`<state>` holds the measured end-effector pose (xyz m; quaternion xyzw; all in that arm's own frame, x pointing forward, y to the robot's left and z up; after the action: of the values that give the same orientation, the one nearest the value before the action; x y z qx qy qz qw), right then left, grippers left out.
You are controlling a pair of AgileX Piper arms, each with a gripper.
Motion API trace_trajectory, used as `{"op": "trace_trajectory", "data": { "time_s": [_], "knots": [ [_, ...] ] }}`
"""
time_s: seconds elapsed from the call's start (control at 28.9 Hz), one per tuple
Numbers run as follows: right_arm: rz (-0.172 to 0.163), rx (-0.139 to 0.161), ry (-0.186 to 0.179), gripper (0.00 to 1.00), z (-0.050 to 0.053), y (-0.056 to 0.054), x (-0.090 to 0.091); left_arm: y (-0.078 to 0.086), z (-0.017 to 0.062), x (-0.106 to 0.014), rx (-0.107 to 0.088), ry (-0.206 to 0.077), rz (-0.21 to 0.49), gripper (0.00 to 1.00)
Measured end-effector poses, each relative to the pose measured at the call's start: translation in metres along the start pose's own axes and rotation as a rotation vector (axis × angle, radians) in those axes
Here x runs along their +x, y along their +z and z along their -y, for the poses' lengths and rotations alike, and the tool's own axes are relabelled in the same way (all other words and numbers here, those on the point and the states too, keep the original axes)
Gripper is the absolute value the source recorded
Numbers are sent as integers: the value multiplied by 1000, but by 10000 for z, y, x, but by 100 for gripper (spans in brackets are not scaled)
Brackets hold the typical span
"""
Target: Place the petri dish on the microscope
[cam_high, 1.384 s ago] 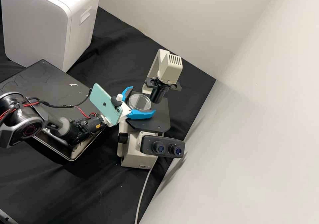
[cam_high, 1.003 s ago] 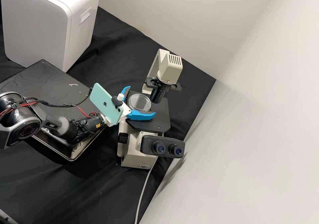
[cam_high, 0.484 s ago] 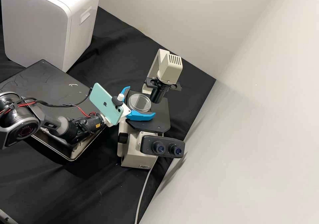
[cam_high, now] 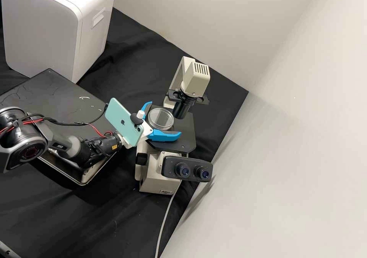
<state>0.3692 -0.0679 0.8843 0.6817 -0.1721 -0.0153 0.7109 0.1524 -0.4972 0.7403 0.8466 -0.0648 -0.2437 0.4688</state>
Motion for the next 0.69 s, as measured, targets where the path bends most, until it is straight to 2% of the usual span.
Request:
{"op": "trace_trajectory", "data": {
  "time_s": [0.21, 0.69],
  "knots": [
    [6, -4, 7, 100, -34, 40, 12, 0, 22, 8, 1, -13, 0, 100],
    [3, -6, 28, 100, -48, 94, 66, 4, 25, 8, 1, -15, 2, 100]
  ]
}}
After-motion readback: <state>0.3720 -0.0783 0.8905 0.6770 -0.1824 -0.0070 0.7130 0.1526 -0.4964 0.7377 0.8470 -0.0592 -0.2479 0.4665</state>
